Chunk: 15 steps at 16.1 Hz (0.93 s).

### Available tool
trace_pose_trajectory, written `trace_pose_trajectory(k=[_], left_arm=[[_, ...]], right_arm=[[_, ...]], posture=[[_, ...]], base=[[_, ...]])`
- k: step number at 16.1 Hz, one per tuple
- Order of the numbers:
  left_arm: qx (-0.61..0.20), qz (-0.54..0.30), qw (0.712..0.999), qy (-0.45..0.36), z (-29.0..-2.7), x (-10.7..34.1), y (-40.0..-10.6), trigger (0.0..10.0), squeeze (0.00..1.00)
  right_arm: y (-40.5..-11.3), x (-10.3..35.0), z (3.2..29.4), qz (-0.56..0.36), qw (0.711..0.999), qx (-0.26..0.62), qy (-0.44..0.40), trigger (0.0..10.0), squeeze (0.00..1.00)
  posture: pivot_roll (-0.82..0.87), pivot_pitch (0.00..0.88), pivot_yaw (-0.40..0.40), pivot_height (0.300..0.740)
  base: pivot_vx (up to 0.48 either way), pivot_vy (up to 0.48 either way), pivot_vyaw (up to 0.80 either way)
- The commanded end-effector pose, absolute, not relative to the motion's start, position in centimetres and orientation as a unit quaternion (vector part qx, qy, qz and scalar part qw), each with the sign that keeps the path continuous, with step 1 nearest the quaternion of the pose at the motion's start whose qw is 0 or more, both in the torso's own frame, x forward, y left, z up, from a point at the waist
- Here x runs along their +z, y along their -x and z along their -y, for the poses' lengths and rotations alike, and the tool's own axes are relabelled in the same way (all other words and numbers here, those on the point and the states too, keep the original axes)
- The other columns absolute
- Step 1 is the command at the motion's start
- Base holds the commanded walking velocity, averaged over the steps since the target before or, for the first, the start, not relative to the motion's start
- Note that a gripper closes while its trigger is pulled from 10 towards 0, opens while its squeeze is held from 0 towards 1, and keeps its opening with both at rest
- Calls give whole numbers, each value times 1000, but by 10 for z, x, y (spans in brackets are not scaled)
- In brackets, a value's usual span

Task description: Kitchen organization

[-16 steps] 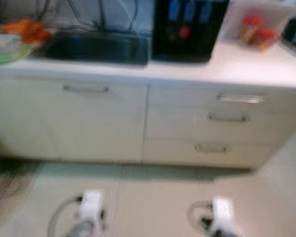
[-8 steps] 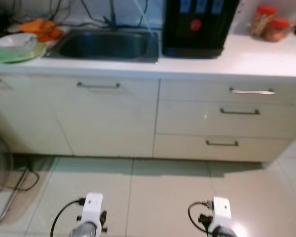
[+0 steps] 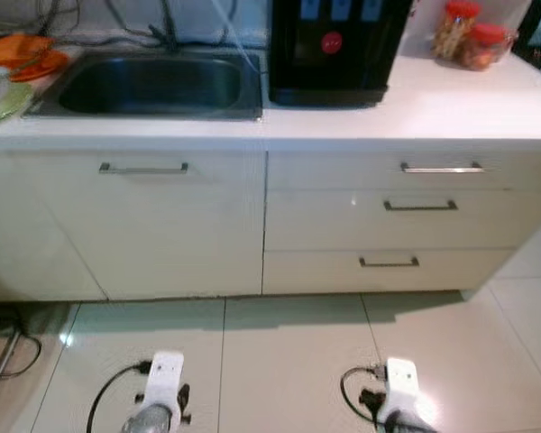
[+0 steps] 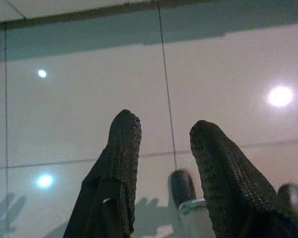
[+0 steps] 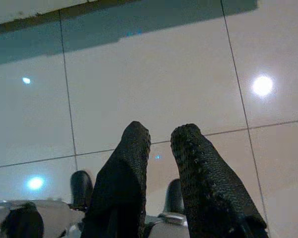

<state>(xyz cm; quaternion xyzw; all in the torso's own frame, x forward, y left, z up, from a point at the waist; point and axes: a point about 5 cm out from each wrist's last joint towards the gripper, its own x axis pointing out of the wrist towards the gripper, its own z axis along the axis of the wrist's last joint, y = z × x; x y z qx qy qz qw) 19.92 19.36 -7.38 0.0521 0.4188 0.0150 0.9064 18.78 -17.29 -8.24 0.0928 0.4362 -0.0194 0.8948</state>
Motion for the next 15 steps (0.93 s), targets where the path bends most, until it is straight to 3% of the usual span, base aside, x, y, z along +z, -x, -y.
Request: trace_pose_trajectory(k=[1,15], left_arm=[[23,-424,904,-51,-194,-75,-196,10000,0],[28,-423,904,-49,-194,-75,-197,10000,0]], right_arm=[[-187,-83,174,-438,894,-20,-92,10000,0],[-188,-82,173,-438,894,-16,-94,10000,0]], posture=[[139,0,1,740],[145,0,-2,740]], base=[[401,0,0],[368,0,0]])
